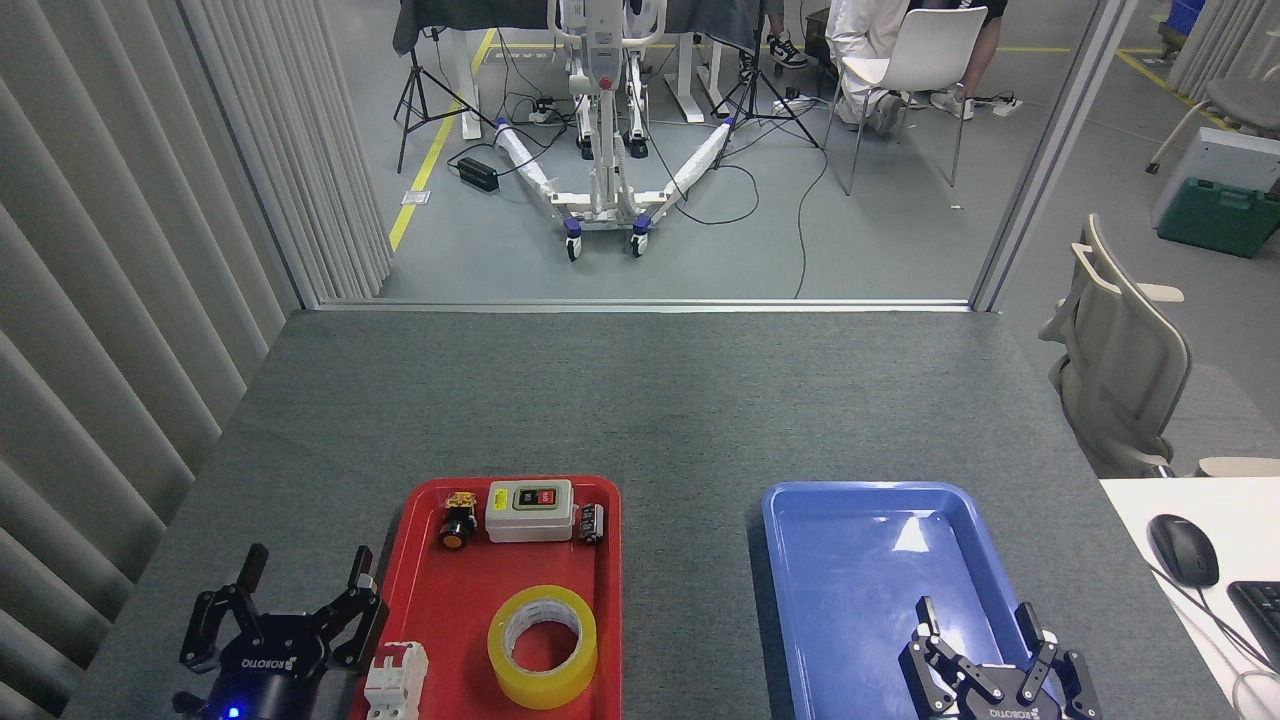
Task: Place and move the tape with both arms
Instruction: 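Raise the left gripper and move it toward the yellow tape roll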
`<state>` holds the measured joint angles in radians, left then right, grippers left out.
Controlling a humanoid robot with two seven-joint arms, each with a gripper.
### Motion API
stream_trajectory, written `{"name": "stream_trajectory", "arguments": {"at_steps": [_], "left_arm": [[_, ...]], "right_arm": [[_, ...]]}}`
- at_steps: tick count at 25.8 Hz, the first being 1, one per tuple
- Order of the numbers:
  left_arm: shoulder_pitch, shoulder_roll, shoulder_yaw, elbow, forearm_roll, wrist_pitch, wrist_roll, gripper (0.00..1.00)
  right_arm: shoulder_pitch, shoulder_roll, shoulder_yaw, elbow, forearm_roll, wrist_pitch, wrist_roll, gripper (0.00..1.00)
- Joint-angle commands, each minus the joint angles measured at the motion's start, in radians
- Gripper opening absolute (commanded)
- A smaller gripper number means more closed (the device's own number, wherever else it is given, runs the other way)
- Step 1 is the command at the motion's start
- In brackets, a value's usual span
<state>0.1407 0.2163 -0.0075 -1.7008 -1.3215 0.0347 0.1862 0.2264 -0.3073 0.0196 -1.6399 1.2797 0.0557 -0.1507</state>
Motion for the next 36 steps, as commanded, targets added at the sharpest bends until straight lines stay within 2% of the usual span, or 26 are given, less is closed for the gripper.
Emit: {"name": "stream_trajectory", "arguments": {"at_steps": [1,6,16,20,23,28,33,36], "left_arm": [[0.000,-0.005,0.000,0.001,0.001,-0.007,-0.002,1.00],[0.000,-0.003,0.000,0.003,0.002,-0.050,-0.073,1.00],[-0.009,-0.057,0.009,0.003,0.002,-0.067,-0.080,1.00],[-0.016,-0.057,0.011,-0.014,0.005,-0.096,-0.137,1.00],[-0.072,-0.057,0.009,-0.017,0.007,-0.105,-0.272,1.00],[-0.161,-0.043,0.011,-0.016,0.061,-0.093,-0.611,1.00],[-0.217,-0.041,0.004,-0.008,0.096,-0.101,-0.778,1.00],[-0.263,-0.043,-0.012,-0.003,0.096,-0.101,-0.992,1.00]], "right_arm": [[-0.002,-0.004,0.000,0.003,0.001,0.001,-0.001,1.00],[-0.004,-0.004,-0.001,0.011,0.001,-0.004,-0.027,1.00],[-0.001,0.002,-0.003,0.012,0.003,-0.034,-0.052,1.00],[-0.002,0.004,-0.004,0.014,0.004,-0.048,-0.050,1.00],[-0.002,0.005,-0.004,0.012,0.004,-0.054,-0.050,1.00],[-0.002,-0.004,0.000,0.014,0.004,-0.048,-0.049,1.00],[-0.005,-0.010,0.000,0.011,0.009,-0.046,-0.049,1.00],[-0.005,-0.012,-0.003,0.012,0.010,-0.054,-0.044,1.00]]}}
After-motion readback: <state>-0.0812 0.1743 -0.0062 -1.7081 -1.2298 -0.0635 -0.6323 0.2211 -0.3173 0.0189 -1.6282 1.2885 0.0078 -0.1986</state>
